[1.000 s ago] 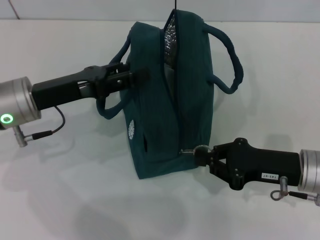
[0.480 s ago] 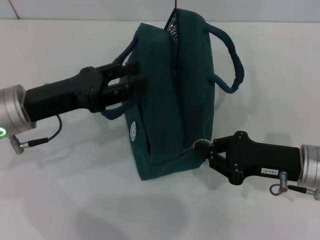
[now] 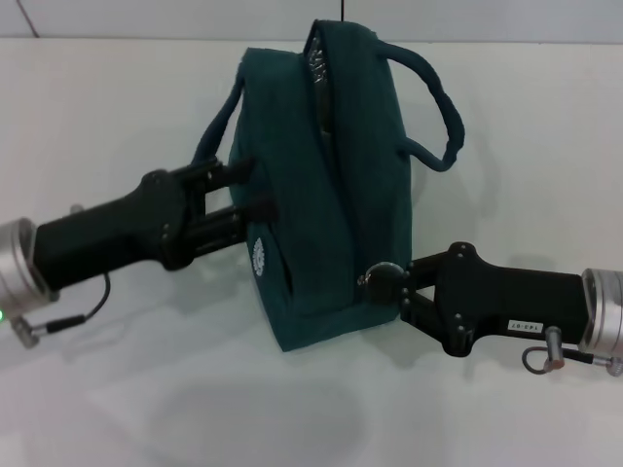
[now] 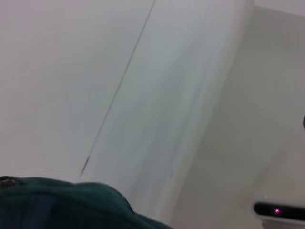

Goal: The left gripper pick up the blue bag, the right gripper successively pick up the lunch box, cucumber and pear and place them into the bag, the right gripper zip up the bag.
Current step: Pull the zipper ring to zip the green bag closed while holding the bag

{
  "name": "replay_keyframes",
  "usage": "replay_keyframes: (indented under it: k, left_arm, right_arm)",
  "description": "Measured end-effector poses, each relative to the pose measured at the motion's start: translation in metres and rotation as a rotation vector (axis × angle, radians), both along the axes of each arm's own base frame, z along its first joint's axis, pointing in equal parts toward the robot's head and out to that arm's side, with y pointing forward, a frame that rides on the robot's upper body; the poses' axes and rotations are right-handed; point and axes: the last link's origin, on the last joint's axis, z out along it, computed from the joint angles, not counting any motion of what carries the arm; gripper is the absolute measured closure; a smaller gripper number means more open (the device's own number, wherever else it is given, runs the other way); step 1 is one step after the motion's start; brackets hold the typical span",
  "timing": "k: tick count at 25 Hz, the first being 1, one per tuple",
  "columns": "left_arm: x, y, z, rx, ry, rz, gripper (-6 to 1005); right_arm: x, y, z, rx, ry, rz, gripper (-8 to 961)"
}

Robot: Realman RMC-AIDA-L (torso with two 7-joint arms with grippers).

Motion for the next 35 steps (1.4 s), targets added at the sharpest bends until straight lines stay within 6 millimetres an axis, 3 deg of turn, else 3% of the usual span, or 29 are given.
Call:
replay_keyframes:
  k: [8,17,28,35]
  left_arm:
    - [-0.023,-0.025,-0.003,0.104,-0.013,0.088,343]
    - [-0.037,-0.047,-0.023,0.109,-0.004,0.149,346]
    - [-0.04,-0.051,-0.051,0.083,0.041,0.185,349]
    - [-0.029,-0.049,-0.065,0.055,0.034,0.146,352]
  right_arm:
    - [-0.01,0.006,0.0,-0.003,-0.001,0.057,932]
    - [-0.023,0.008,0.001,0.038,0.032,0.13,932]
    - [-0.04,0.018,0.008,0.108,0.099,0.175,931]
    - [-0.052,0.029,0.008,0.136,0.091,0.202,930]
